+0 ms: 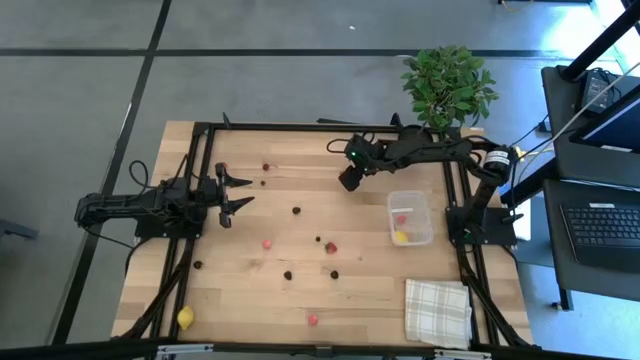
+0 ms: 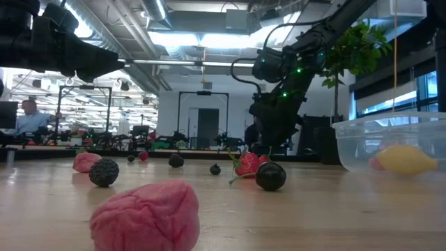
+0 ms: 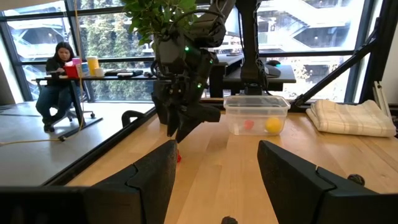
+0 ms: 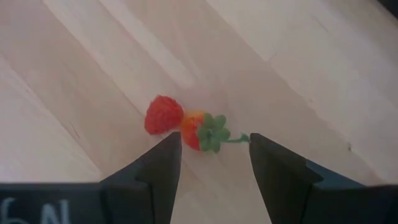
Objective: Pick and placing Produce into tupperware
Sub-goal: Put the top right strawberry into the transparent bin
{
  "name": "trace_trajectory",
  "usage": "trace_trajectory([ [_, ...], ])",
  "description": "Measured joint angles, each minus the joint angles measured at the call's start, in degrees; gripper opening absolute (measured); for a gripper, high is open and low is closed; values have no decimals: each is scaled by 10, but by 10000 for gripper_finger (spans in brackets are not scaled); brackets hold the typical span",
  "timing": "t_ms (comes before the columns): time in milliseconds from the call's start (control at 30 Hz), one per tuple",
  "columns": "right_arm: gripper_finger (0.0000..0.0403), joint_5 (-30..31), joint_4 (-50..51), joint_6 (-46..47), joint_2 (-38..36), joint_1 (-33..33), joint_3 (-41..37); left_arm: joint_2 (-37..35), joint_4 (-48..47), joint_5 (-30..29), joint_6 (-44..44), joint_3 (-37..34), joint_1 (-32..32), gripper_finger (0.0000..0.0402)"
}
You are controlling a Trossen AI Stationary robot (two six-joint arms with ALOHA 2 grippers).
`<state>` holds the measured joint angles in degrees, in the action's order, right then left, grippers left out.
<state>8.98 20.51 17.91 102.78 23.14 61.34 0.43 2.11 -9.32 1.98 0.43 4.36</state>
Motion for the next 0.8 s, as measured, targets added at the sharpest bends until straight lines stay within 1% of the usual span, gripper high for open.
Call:
trace_trajectory([
  [133, 186, 0, -1, 1, 0, 6, 0, 0, 0, 0, 0, 0, 0, 218],
  [500, 141, -1, 0, -2, 4, 17, 0, 0, 0, 0, 0, 0, 0, 218],
  [600, 130, -11, 1, -3, 11, 17, 0, 0, 0, 0, 0, 0, 0, 218],
  [800, 115, -11, -11, -6, 27, 17, 1, 0, 0, 0, 0, 0, 0, 218],
])
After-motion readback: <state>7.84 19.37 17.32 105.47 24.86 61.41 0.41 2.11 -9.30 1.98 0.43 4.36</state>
